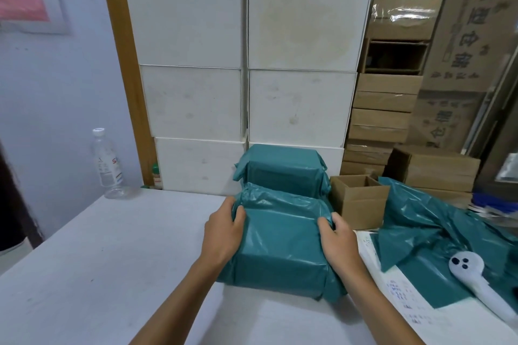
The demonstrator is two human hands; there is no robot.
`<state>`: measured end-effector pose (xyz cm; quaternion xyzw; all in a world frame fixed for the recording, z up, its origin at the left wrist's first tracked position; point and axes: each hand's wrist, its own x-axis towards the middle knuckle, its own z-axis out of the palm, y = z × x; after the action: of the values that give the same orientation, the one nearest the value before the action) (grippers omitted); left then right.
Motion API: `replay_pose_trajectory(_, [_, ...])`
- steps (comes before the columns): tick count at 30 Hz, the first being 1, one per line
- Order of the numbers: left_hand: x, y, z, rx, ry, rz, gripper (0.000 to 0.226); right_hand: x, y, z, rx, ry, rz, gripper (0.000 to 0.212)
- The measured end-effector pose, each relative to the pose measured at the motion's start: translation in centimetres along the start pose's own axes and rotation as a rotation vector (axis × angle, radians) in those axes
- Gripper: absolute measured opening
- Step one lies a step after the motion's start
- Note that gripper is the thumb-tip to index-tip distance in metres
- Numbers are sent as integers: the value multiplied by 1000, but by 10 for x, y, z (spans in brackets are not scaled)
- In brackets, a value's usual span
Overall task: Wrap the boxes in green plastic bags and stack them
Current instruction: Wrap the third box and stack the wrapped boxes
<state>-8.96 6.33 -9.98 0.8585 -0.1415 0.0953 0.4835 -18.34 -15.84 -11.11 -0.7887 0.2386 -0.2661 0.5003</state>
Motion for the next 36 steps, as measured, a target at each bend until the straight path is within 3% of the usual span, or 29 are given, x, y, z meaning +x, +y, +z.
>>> replay_pose_trajectory(7, [-2, 0, -3, -156, -91, -113, 23, -7, -1, -2, 23, -28, -19, 27])
replay_pose_trajectory(12, [-1, -4, -2, -171, -133, -157, 22, -5, 6, 1, 53, -47, -9, 2])
replay_pose_trajectory(18, [-4, -12, 1, -188, -89, -198, 13, -2, 8, 2, 65, -46, 22, 33])
replay_pose_trajectory(21, [-2, -14, 1, -140, -72, -177, 9, -2, 8, 1, 65, -38, 8, 37])
replay_pose_trajectory(27, [1, -10, 2, 124, -42, -3, 17, -1, 11, -1, -40, -65, -72, 20])
replay_pose_trajectory(31, [6, -14, 1, 431, 19, 302, 36, -3, 7, -2, -133, -112, -136, 24])
replay_pose_trajectory(34, [14, -9, -2, 536, -90, 570, 54, -3, 9, -1, -152, -129, -103, 28])
replay_pose_trajectory(36, [16, -2, -5, 548, -224, 585, 58, -3, 11, 0, -164, -137, -70, 30])
